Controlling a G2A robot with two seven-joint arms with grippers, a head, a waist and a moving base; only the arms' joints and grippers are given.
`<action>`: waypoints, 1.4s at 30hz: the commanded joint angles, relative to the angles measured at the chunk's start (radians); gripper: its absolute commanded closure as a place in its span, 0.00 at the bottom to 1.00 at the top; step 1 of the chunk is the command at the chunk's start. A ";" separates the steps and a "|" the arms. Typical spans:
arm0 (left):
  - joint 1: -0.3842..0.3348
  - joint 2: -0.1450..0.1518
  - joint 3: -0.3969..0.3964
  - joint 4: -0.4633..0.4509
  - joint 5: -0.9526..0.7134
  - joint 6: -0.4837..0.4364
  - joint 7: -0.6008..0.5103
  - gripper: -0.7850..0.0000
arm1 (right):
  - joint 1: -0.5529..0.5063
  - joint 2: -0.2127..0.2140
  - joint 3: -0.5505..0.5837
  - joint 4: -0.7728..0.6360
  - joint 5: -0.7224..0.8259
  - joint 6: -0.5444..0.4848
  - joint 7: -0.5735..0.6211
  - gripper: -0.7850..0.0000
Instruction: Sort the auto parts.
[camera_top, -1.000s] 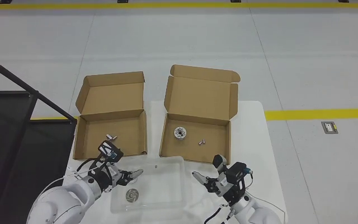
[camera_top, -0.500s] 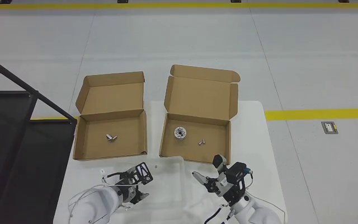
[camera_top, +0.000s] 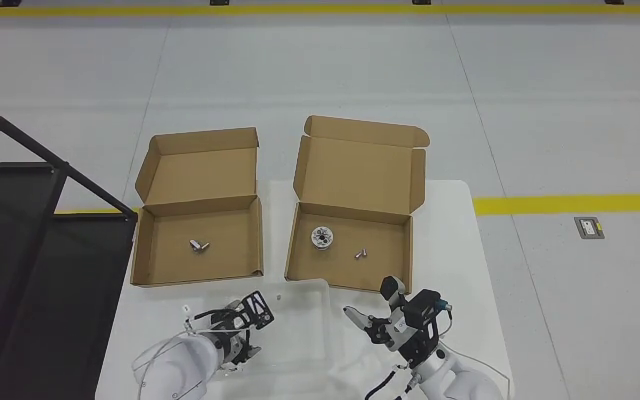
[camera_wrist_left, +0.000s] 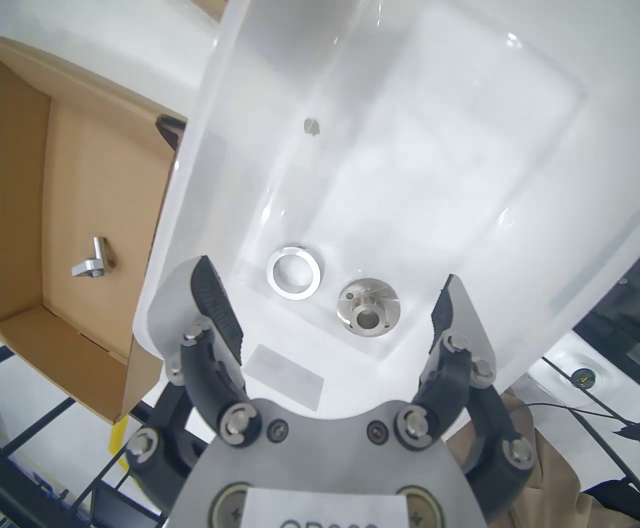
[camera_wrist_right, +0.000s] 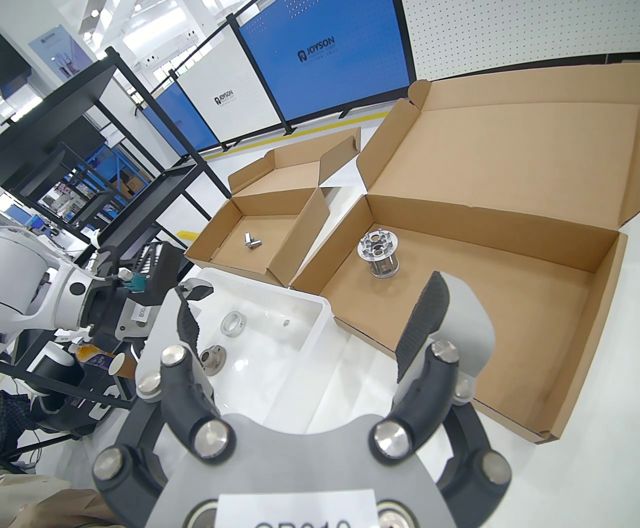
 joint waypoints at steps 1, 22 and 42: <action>-0.013 -0.001 0.011 0.017 -0.008 0.004 -0.021 0.05 | 0.000 0.000 0.000 0.000 0.000 0.000 0.000 0.00; -0.213 -0.028 0.119 0.225 -0.090 0.188 -0.191 0.33 | 0.000 0.000 0.000 0.000 0.000 0.000 0.000 0.00; -0.241 -0.027 0.138 0.289 -0.067 0.194 -0.228 0.40 | 0.000 0.000 0.000 0.000 0.000 0.000 0.000 0.00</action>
